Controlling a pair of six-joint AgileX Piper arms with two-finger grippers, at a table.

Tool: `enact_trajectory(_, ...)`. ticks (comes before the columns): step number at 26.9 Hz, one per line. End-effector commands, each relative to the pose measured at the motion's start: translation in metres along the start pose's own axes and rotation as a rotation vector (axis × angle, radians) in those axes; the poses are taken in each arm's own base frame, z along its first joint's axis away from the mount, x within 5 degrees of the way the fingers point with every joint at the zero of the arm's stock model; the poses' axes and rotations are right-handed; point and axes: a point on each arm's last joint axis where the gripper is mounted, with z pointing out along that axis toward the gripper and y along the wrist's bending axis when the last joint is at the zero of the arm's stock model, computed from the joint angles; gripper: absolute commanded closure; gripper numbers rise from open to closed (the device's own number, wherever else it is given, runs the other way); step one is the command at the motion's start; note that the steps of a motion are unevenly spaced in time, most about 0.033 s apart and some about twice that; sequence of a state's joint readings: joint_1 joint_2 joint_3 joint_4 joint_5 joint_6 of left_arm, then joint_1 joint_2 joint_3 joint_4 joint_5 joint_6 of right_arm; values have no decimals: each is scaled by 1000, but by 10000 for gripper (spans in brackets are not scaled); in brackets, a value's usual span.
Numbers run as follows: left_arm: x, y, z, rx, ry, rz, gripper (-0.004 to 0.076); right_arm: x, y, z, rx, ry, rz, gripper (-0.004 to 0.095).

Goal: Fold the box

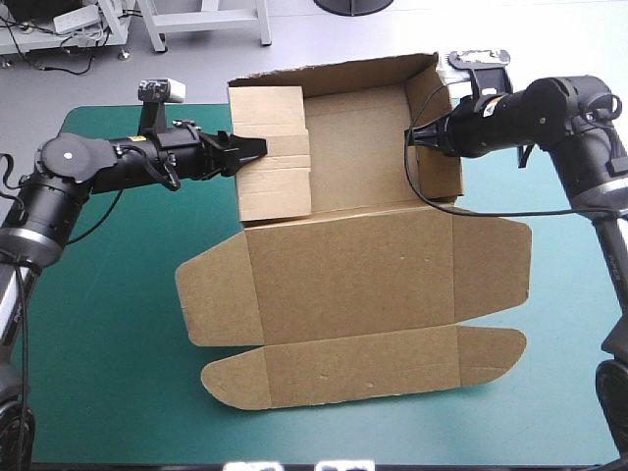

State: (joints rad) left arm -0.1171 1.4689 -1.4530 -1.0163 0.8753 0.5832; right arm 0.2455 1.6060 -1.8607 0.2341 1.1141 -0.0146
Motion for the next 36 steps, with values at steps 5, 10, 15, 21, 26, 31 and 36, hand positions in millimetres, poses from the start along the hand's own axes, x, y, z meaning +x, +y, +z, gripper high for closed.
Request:
enact_trajectory(5, -27, -40, -14, -142, -121, 82, 282, -10, 24, -24, -78, -140, 24, 917)
enact_trajectory(10, -32, -45, -16, -306, -109, 134, 282, -12, 28, -24, -100, -167, 38, 917)
enact_trajectory(15, -28, -43, -7, -415, -98, 123, 283, -12, 37, -23, -114, -173, 29, 917)
enact_trajectory(21, -26, -54, 1, -419, -115, 141, 367, -11, 46, -21, -67, -193, -4, 912)
enact_trajectory(26, -22, -65, 7, -384, -104, 159, 389, -11, 46, -21, -53, -195, -6, 912)
enact_trajectory(31, -22, -66, 8, -385, -115, 174, 644, -11, 45, -21, -39, -196, -7, 912)
enact_trajectory(36, -28, -59, 5, -477, -178, 187, 729, -11, 45, -20, -1, -204, -7, 911)
